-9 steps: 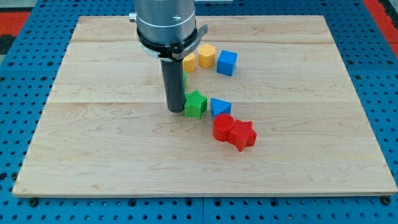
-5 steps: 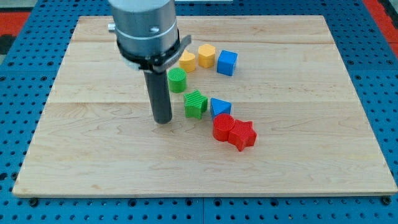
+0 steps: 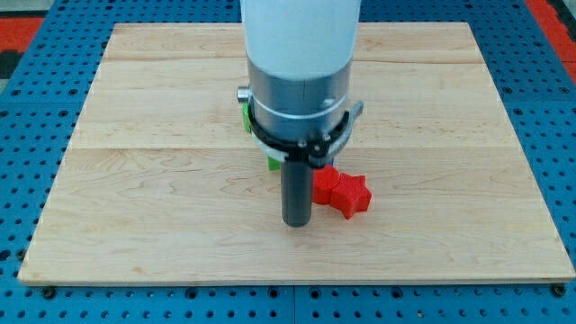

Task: Push the red blocks to the bottom side of the board

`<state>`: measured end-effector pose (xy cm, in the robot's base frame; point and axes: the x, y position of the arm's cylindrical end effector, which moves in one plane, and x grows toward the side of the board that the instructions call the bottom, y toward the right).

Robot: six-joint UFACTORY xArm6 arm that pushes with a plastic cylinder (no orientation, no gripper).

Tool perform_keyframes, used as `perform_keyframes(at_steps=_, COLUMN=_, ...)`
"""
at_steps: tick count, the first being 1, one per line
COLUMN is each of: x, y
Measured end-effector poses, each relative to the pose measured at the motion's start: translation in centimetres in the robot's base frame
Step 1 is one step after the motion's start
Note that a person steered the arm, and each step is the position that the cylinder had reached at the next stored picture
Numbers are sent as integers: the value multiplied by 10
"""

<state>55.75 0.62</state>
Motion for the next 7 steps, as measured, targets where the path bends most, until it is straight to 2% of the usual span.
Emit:
perform_keyframes(at_steps=1, x=33, y=31)
perform_keyframes(at_steps=3, x=44, y=131)
perform_keyframes(at_steps=4, x=10, y=167)
perform_keyframes(at_steps=5, x=-51, y=166)
perform_keyframes(at_steps=7, x=-93, y=121)
